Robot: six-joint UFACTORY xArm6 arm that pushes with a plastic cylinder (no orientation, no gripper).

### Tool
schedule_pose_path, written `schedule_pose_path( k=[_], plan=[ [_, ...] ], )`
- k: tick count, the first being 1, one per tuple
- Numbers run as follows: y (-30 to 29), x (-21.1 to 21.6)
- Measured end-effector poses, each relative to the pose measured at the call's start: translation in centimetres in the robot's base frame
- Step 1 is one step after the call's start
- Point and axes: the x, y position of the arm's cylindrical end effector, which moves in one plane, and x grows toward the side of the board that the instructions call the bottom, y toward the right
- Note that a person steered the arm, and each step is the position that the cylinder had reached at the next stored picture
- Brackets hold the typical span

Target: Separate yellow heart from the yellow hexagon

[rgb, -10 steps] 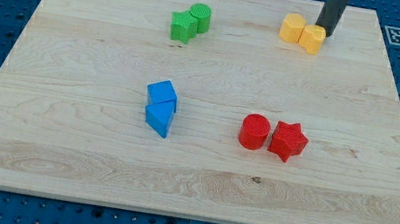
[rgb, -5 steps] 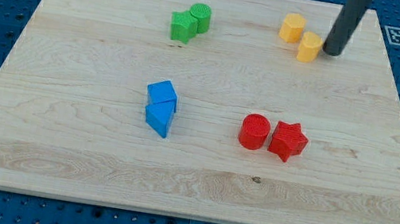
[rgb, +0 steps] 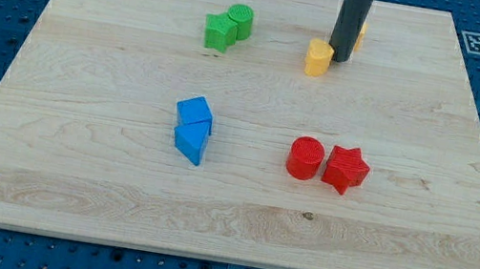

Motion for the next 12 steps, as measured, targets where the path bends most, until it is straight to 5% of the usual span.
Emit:
schedule_pose_path(
  k=[12],
  plan=[
    [-8.2,5.8]
  ],
)
